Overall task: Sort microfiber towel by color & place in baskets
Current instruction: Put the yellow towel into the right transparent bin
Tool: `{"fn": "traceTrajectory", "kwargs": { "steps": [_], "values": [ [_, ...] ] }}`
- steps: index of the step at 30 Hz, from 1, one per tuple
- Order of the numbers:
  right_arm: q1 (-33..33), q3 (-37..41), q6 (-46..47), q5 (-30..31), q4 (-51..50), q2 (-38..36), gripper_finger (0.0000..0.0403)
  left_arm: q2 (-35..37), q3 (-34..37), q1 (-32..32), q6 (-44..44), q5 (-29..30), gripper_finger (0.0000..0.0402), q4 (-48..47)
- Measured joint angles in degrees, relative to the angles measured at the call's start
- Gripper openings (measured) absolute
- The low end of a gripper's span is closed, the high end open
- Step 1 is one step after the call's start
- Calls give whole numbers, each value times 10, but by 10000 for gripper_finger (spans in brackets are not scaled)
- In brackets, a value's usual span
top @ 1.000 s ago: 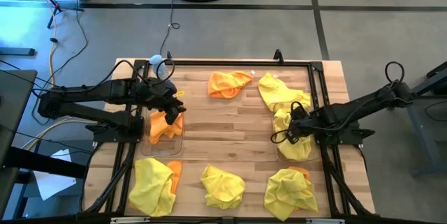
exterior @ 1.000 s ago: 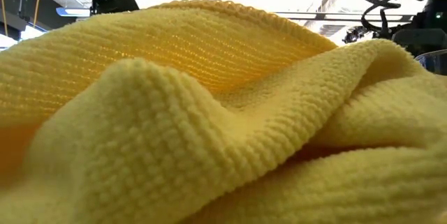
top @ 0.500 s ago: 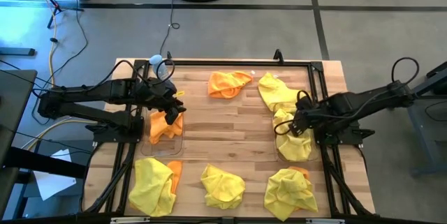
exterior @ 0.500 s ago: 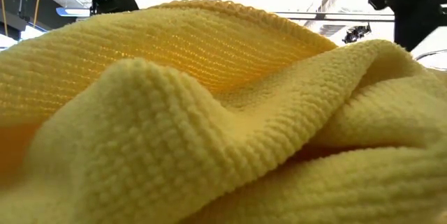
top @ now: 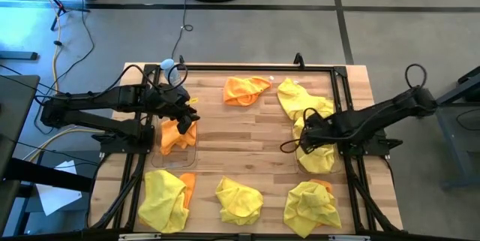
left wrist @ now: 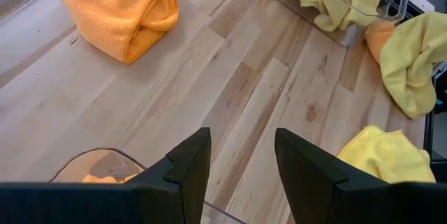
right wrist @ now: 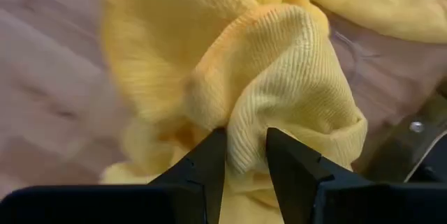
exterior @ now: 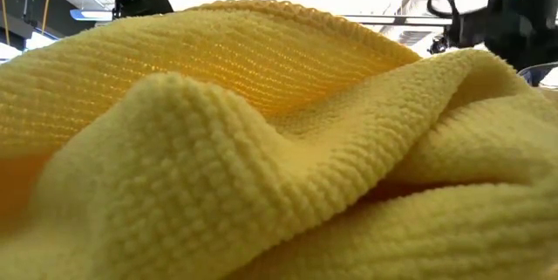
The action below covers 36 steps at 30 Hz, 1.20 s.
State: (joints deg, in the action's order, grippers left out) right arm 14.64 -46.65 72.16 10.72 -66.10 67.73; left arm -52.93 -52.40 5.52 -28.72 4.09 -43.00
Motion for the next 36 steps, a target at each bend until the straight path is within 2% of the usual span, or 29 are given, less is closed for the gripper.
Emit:
{"fn": "traceTrajectory", "kwargs": {
  "steps": [5, 10, 25, 28, 32, 36],
  "values": [
    [-8, 24, -5, -2, 1, 46, 101, 0, 0, 0, 0, 0, 149, 0],
    [-9, 32, -17, -19, -6, 47, 101, 0, 0, 0, 0, 0, 149, 0],
    [-8, -17, -15, -14, -38, -104, 104, 0, 0, 0, -2, 0, 149, 0],
    [-8, -17, -17, 14, -41, -136, 104, 0, 0, 0, -2, 0, 149, 0],
    [-17, -17, -42, 105, -25, -171, 104, 0, 0, 0, -2, 10, 149, 0],
    [-51, -17, -127, 168, 39, -183, 104, 0, 0, 0, -2, 18, 149, 0]
  ]
}}
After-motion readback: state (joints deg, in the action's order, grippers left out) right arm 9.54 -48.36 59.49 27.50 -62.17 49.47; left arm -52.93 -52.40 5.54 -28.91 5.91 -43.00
